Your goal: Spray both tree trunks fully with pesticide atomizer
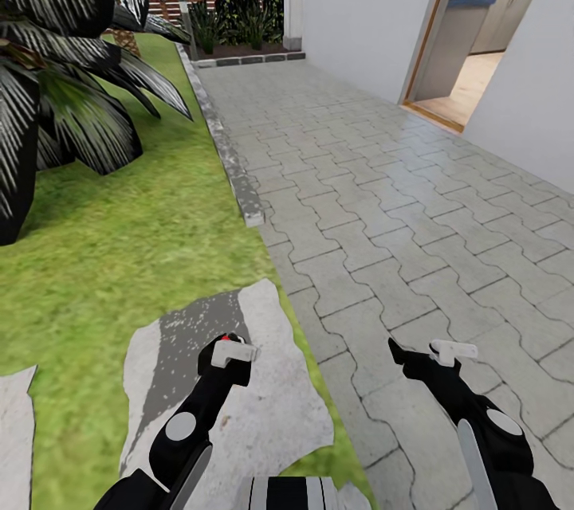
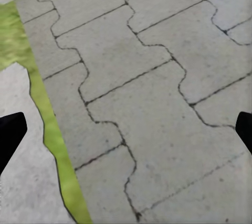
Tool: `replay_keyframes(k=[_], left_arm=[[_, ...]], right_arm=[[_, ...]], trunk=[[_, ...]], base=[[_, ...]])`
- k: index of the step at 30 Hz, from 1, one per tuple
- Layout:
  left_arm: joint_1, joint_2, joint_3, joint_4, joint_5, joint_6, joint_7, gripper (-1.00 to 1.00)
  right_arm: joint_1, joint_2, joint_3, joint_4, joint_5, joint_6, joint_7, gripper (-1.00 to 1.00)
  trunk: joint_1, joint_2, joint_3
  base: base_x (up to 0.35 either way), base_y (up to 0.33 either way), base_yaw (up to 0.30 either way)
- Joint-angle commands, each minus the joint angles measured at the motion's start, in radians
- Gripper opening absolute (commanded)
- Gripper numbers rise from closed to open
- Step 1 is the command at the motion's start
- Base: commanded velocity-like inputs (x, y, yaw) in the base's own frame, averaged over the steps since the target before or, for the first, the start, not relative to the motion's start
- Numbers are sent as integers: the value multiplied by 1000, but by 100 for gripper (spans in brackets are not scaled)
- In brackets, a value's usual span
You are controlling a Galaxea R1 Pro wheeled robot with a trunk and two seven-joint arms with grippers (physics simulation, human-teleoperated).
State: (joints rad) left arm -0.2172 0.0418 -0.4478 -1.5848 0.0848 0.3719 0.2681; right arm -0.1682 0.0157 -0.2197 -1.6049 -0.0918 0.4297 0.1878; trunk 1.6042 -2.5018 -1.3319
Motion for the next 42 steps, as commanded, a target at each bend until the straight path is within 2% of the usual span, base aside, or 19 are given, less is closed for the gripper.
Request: replay_keyframes(k=[1,27,42], left_arm=[[-1,1,-3,-1,7,4,12,-100],[-1,0,-6,-3,7,5,8,-100],[-1,-2,-8,-4,7,6,11,-100]], right_arm=[[-1,1,-3,-1,-9,6,4,100],[-1,3,-3,-1,-9,7,4,100],[-1,3,-3,-1,-9,7,4,100]], trunk=[[0,0,0],[0,0,1],[0,0,21]], base=[[0,0,0],[0,0,0],[0,0,0]])
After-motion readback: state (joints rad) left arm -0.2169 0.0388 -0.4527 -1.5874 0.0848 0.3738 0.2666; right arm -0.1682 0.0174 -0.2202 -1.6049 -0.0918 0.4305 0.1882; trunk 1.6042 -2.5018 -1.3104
